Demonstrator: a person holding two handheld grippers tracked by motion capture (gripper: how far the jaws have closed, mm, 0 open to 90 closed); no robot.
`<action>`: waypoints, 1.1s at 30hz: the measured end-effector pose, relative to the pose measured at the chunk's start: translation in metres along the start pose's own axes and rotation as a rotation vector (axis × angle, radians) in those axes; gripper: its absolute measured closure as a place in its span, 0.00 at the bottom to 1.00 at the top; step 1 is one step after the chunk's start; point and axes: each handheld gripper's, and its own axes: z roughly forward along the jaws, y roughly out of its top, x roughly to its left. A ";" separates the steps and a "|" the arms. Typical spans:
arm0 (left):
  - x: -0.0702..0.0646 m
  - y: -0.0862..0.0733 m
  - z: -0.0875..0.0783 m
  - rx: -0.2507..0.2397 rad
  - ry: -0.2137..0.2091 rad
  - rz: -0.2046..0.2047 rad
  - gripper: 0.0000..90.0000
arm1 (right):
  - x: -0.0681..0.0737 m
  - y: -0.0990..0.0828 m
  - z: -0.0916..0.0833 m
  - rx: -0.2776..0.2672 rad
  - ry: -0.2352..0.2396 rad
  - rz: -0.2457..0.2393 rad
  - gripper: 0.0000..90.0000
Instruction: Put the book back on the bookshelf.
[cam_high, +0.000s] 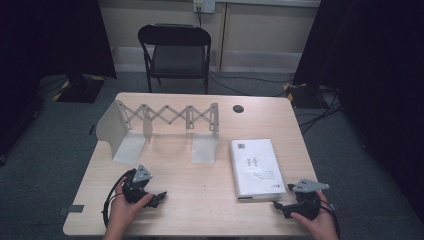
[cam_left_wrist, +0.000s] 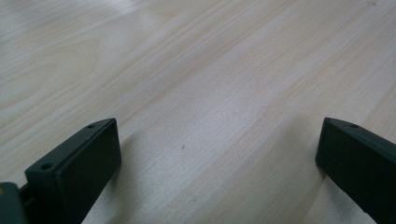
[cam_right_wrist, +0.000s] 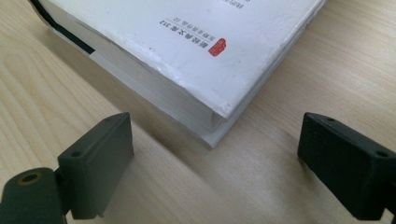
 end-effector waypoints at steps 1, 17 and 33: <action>0.000 0.000 0.000 0.000 0.000 0.000 0.00 | 0.000 0.000 0.000 0.000 0.000 0.000 0.11; -0.014 0.020 -0.001 0.088 -0.059 -0.014 0.22 | -0.001 0.000 0.000 0.001 0.007 -0.002 0.12; -0.053 0.055 0.001 0.085 -0.184 0.061 0.18 | 0.000 0.002 -0.001 -0.009 0.019 -0.026 0.23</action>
